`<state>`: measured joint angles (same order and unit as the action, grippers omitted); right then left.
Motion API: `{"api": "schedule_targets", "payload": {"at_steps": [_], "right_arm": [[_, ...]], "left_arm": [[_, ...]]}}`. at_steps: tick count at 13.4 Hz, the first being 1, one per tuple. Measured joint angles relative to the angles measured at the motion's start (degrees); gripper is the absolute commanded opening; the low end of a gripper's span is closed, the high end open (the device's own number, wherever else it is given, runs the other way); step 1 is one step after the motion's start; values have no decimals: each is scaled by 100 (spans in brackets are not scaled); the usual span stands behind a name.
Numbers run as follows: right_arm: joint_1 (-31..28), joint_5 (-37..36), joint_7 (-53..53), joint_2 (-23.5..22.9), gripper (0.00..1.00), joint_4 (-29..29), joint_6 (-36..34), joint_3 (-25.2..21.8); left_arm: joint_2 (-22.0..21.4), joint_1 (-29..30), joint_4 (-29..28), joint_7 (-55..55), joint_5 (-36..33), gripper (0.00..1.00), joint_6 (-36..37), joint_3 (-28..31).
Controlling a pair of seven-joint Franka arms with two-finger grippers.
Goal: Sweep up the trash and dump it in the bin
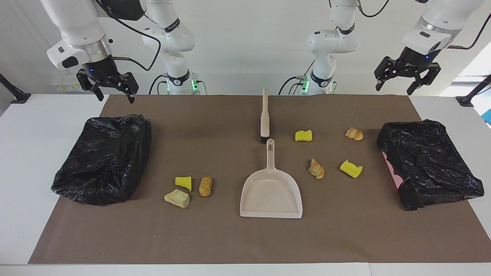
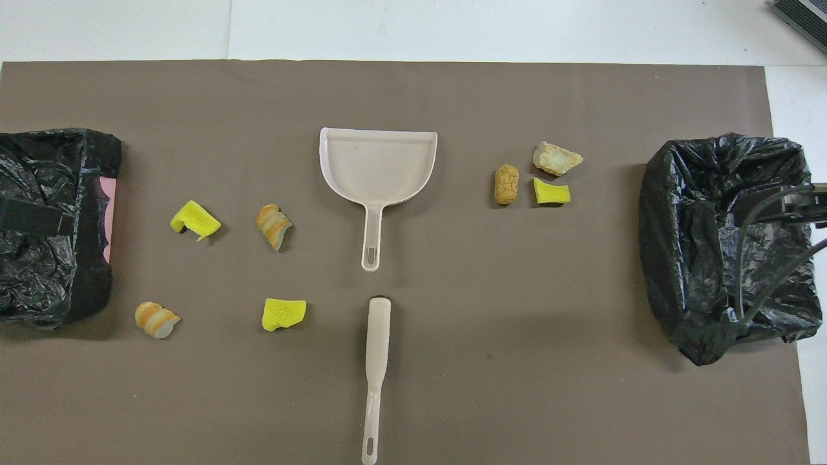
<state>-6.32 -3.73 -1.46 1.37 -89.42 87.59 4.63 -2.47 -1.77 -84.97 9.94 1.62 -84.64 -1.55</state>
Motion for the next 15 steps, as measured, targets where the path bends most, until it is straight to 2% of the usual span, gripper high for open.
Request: {"api": "schedule_targets", "payload": {"at_steps": [7, 15], "right_arm": [[15, 5, 0, -15, 100, 110, -493, 16], [28, 5, 0, -15, 100, 112, -509, 27]], "left_arm": [[0, -1, 0, 0, 0, 100, 0, -62], [-1, -1, -50, 0, 0, 100, 0, -89]]}}
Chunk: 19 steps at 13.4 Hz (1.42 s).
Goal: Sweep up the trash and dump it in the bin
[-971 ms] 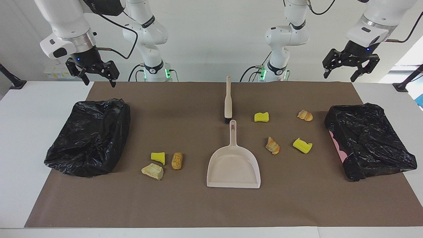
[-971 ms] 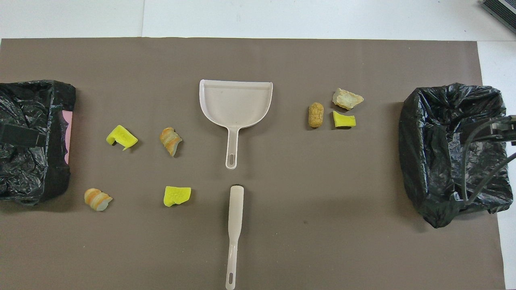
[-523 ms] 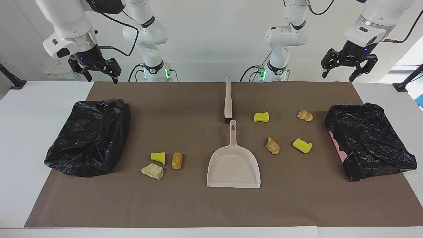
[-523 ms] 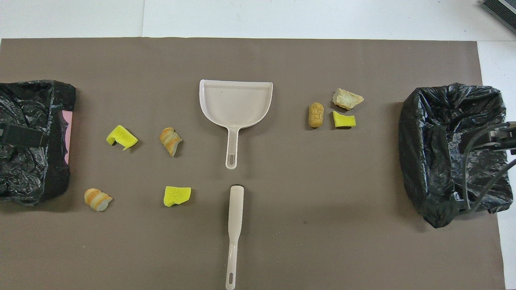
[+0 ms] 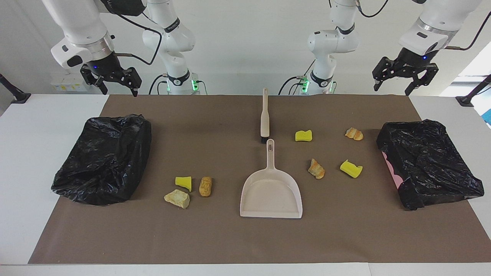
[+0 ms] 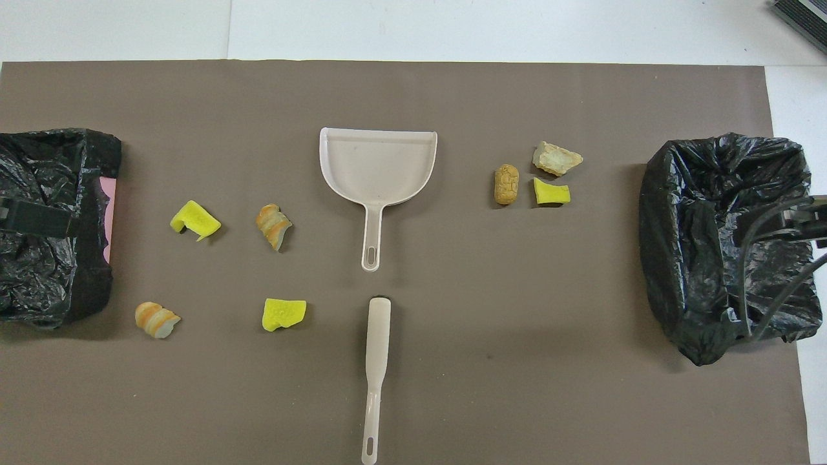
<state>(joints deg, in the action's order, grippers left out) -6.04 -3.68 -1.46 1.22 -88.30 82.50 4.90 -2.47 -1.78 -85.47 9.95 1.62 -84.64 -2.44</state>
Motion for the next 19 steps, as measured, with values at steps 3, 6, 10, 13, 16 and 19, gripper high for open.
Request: {"api": "schedule_targets", "payload": {"at_steps": [3, 6, 10, 13, 16, 19], "right_arm": [[0, 0, 0, 0, 100, 0, 0, 0], [0, 0, 0, 0, 100, 0, 0, 0], [0, 0, 0, 0, 100, 0, 0, 0], [0, 0, 0, 0, 100, 0, 0, 0], [-2, -5, 0, 0, 100, 1, 0, -1], [-28, 1, 58, 0, 100, 1, -1, -24]], "left_arm": [[-28, -123, -99, 0, 6, 100, 2, -102], [-270, -647, -581, -397, 10, 100, -13, -159], [-802, -1518, -1634, -1412, 10, 100, -342, -204], [-932, -1965, -2175, -1962, 11, 100, -739, -204], [-1071, -2480, -2700, -2528, 15, 100, -1063, -209], [-1463, -2953, -3329, -2843, 61, 100, -1195, -218]]}}
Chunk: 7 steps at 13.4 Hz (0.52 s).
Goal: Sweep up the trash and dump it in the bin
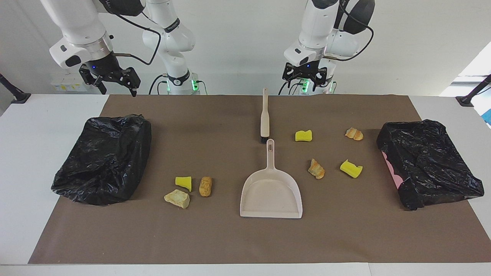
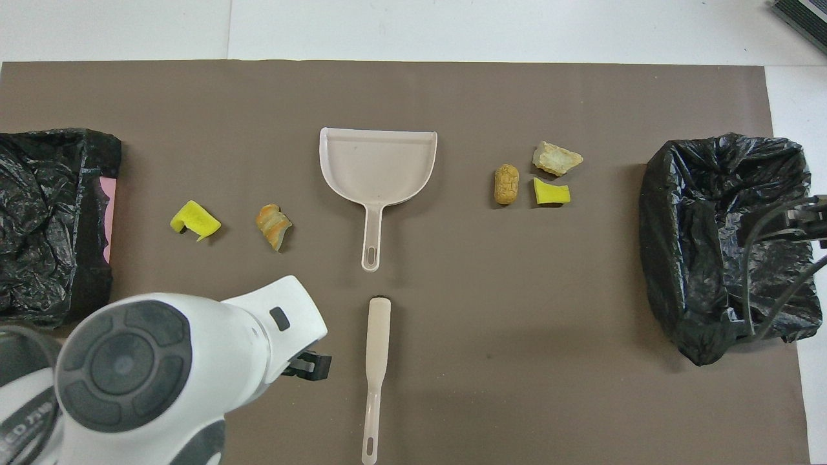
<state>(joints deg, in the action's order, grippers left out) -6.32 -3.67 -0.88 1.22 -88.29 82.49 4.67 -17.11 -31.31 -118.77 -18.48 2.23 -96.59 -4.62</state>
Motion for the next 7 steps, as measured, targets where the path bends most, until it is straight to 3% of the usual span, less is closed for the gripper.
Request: {"api": "schedule_targets", "payload": {"at_steps": [4, 7], "right_arm": [[140, 257, 64, -126, 100, -11, 1, 57], [583, 309, 23, -531, 100, -13, 254, 90]], "left_arm": [[-262, -380, -615, -245, 76, 100, -156, -6], [-258, -626, -951, -378, 199, 100, -503, -5]]}}
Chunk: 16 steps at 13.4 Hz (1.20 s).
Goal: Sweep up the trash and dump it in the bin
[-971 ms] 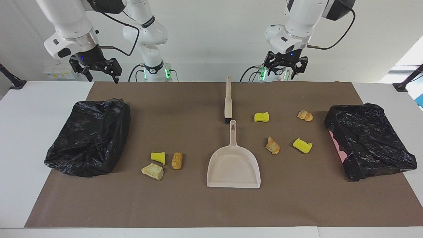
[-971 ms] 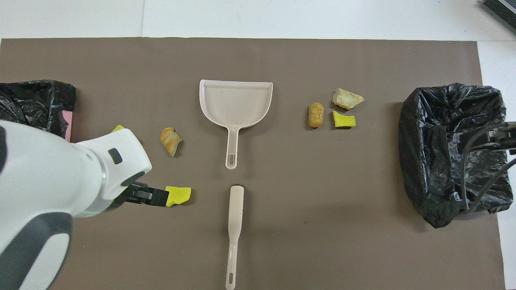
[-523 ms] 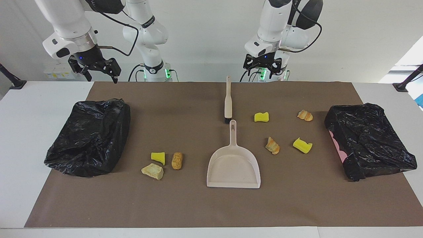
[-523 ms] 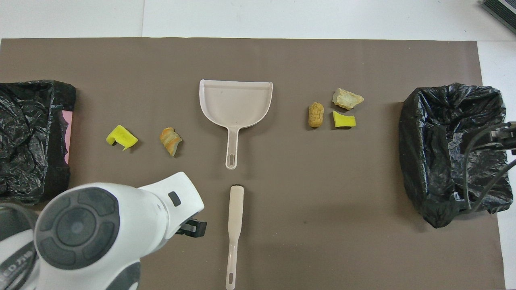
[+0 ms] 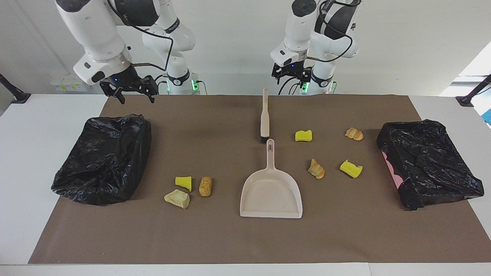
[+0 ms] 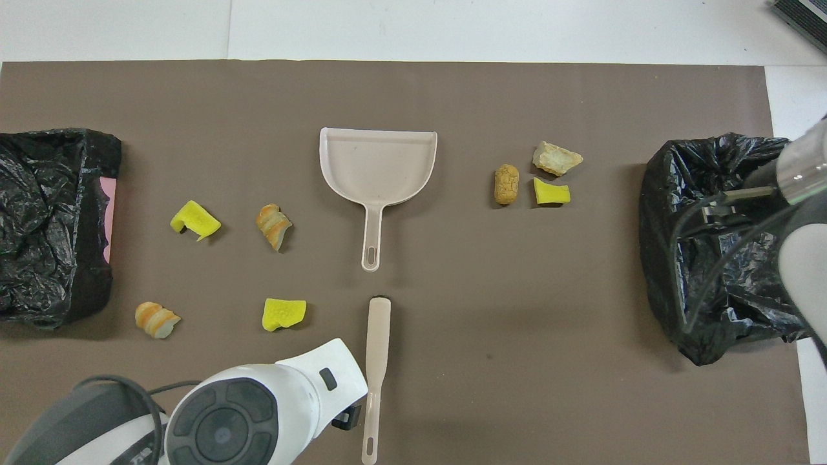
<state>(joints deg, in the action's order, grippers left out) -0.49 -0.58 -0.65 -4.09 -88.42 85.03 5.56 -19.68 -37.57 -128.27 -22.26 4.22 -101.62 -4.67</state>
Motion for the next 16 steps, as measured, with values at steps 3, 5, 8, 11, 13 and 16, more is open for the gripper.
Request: {"api": "schedule_targets", "payload": {"at_steps": [3, 5, 8, 11, 13, 16], "right_arm": [[493, 6, -341, -448, 100, 5, 538, 12], [744, 31, -862, -648, 100, 7, 857, 18], [1213, 75, -1650, -965, 100, 7, 1443, 24], [1697, 77, -2449, -1315, 100, 18, 1924, 28], [1995, 77, -2870, -1560, 100, 181, 2079, 30], [2334, 78, -3550, -1936, 100, 656, 2125, 33]], "left_arm": [[1, -320, -112, -242, 198, 100, -223, -6], [0, -368, -111, -349, 301, 100, -350, -4], [25, -408, -124, -472, 340, 100, -429, 3], [390, -480, -265, -600, 357, 100, -782, 0], [807, -591, -489, -722, 358, 100, -1369, -5], [1078, -627, -804, -750, 361, 100, -1818, 0]]}}
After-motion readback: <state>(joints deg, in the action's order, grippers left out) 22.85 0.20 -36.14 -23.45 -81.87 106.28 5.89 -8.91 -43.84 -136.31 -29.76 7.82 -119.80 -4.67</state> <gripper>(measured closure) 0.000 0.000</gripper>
